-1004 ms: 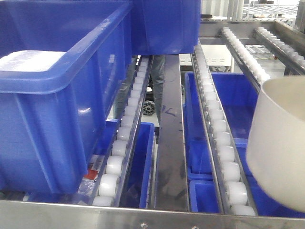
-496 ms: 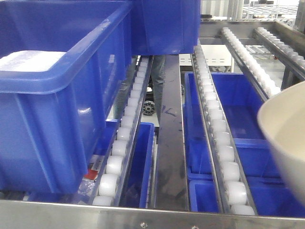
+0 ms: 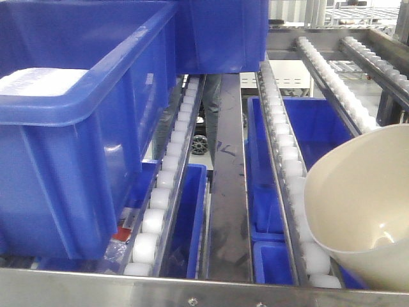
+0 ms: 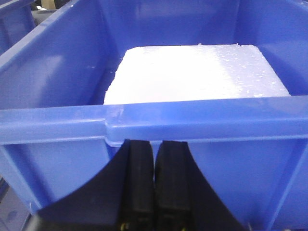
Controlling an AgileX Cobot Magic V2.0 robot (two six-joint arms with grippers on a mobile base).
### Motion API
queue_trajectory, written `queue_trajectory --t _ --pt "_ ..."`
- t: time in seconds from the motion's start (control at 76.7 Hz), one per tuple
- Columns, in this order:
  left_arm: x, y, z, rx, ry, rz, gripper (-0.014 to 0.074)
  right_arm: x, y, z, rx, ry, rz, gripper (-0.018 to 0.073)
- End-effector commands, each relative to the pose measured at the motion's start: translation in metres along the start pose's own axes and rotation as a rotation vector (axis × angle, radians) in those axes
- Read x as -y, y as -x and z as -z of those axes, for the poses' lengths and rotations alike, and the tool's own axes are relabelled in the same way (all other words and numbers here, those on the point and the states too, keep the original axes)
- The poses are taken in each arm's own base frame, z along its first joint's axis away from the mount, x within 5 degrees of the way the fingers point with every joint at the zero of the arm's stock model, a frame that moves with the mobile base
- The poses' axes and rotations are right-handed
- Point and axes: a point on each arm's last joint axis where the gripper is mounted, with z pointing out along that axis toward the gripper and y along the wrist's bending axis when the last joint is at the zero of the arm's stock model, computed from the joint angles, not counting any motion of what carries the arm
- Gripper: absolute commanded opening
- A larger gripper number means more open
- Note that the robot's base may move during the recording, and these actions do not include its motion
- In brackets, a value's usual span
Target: Move white bin to right shelf second layer
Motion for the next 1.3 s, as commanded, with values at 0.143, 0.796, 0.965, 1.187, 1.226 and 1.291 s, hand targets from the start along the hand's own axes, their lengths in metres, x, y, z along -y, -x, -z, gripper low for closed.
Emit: queue_trajectory --t 0.143,0.796,0.965,1.187,1.226,1.291 --pt "0.001 -0.004 -0.001 0.063 -0.005 0.005 0.0085 0.004 0.016 0.022 0.413 -0.048 0.0 0.0049" --pt "0.001 -0.004 -0.001 0.063 -0.005 0.005 0.0085 0.005 0.009 0.026 0.476 -0.073 0.072 0.0049" --pt "0.001 -0.004 -0.001 0.063 -0.005 0.005 0.0085 0.006 -0.012 0.033 0.534 -0.088 0.142 0.0049" --pt "0.001 -0.004 -0.001 0.063 -0.005 0.005 0.0085 0.009 -0.042 0.026 0.557 -0.067 0.063 0.0049" --pt "0.001 -0.004 -0.001 0.063 -0.005 0.005 0.0085 0.009 -0.046 0.024 0.575 -0.067 0.063 0.0049" --pt "0.001 -0.004 -0.001 0.063 -0.005 0.005 0.0085 0.009 -0.049 0.025 0.578 -0.067 0.065 0.0049"
